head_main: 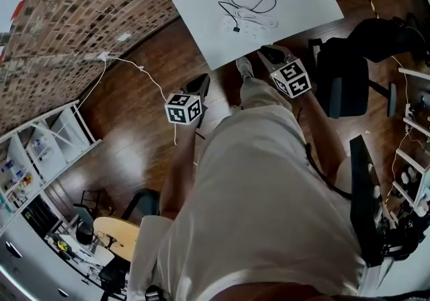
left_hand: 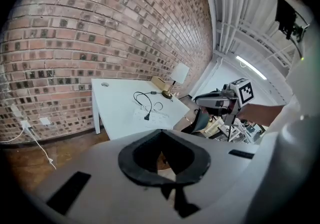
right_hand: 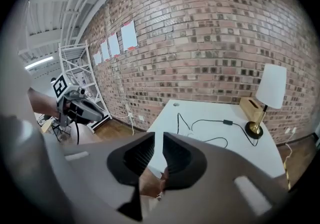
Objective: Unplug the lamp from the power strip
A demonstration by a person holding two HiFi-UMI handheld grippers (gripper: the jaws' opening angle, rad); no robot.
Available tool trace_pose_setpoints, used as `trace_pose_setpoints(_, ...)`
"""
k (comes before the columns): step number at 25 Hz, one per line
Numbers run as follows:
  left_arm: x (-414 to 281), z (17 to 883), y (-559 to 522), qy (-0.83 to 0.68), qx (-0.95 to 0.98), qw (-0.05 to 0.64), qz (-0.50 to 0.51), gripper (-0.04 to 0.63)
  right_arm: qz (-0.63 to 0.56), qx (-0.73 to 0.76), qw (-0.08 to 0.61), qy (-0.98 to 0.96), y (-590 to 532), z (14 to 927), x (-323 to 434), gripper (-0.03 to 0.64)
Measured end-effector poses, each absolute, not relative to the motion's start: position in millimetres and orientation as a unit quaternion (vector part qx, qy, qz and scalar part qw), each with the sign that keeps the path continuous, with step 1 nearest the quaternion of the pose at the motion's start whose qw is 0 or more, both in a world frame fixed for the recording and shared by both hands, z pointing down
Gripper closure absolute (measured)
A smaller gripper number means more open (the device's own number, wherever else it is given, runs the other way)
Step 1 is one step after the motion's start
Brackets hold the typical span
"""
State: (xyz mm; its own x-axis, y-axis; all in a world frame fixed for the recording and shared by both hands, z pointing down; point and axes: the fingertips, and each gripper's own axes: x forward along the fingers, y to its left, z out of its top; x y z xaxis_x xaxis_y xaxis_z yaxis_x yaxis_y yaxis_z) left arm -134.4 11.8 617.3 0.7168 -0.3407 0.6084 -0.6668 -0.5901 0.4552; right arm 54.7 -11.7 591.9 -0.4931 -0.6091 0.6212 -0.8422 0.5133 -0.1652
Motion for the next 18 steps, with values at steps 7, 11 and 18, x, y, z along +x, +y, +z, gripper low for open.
trace_pose_setpoints(7, -107, 635, -38, -0.292, 0.849, 0.354, 0.261, 0.594, 0.23, 0.381, 0.309, -0.841, -61, 630, 53, 0.574)
trace_pose_setpoints(11, -91, 644, -56, -0.295, 0.842, 0.356, 0.277, 0.594, 0.237, 0.353, 0.324, -0.845, -80, 646, 54, 0.572)
trace_pose_setpoints(18, -71, 666, -81, -0.298, 0.831, 0.359, 0.304, 0.594, 0.227, 0.305, 0.356, -0.854, -105, 675, 58, 0.565)
